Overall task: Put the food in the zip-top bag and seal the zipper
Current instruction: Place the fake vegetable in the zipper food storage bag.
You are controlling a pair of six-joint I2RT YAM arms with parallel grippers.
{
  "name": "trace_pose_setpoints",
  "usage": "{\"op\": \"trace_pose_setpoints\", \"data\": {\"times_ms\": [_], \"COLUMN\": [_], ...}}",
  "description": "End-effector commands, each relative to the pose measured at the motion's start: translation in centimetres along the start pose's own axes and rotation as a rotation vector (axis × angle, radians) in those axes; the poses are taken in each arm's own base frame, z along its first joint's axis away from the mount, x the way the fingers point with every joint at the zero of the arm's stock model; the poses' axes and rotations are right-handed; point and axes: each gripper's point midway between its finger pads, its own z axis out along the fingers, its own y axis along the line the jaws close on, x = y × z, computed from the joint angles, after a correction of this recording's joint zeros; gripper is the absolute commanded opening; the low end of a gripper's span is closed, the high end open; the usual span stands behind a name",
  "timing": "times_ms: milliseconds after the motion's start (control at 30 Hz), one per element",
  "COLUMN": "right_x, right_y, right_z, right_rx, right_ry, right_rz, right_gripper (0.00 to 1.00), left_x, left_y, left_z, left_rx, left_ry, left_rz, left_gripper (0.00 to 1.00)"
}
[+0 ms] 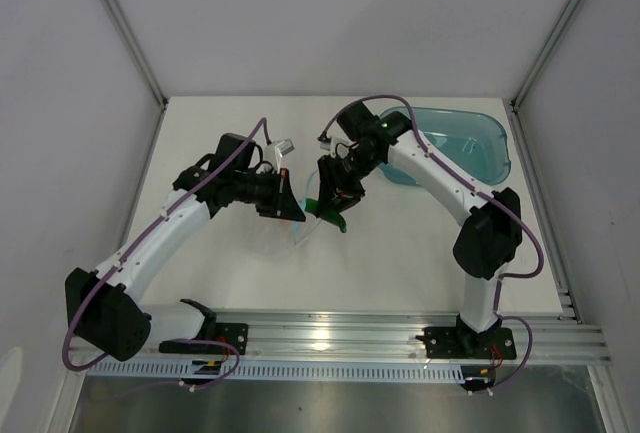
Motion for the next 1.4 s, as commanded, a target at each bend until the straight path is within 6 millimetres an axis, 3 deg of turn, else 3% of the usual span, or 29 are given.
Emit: {"op": "trace_pose_setpoints", "data": {"times_ms": [0, 233, 700, 733, 1067, 1200, 1233, 1300, 1367], "right_x": [-0.2, -0.6, -0.9, -0.9, -1.5, -3.0, -3.3, -4.3, -5.0], "right_y": [1.2, 0.5, 1.9, 2.0, 2.5, 0.6, -0.1, -2.0, -3.2], "right_z": [-0.4, 0.2, -0.5, -0.5, -1.7, -2.9, -3.3, -4.4, -5.5], "right_rx": [-0.029, -0.006, -0.058, -0.060, -0.039, 0.071, 0.116, 0.247, 0.313], "right_ry": [0.003, 0.001, -0.027, -0.026, -0.057, -0.151, -0.171, -0.243, -0.298], "right_rz": [0.009, 0.013, -0.025, -0.026, -0.055, -0.061, -0.062, -0.084, -0.082], "right_gripper": [0.07, 0.22, 0.55, 0.61, 0.63, 0.63, 0.66, 0.82, 0.90], "left_x": [-0.4, -0.7, -0.8, -0.8, -1.0, -1.1, -1.1, -1.0, -1.0], "left_y": [-0.6, -0.9, -1.2, -1.2, -1.4, -1.5, -1.5, -1.5, -1.5], "left_z": [-0.2, -0.3, -0.2, -0.3, -0.4, -0.5, -0.6, -0.6, -0.7], "left_rx": [0.013, 0.022, 0.033, 0.034, 0.034, 0.031, 0.031, 0.029, 0.031], "left_ry": [-0.024, -0.031, -0.027, -0.028, -0.035, -0.036, -0.035, -0.035, -0.035], "left_rz": [0.047, 0.048, 0.045, 0.047, 0.051, 0.052, 0.053, 0.054, 0.056], "left_gripper": [0.00, 0.01, 0.01, 0.01, 0.01, 0.01, 0.01, 0.01, 0.01]}}
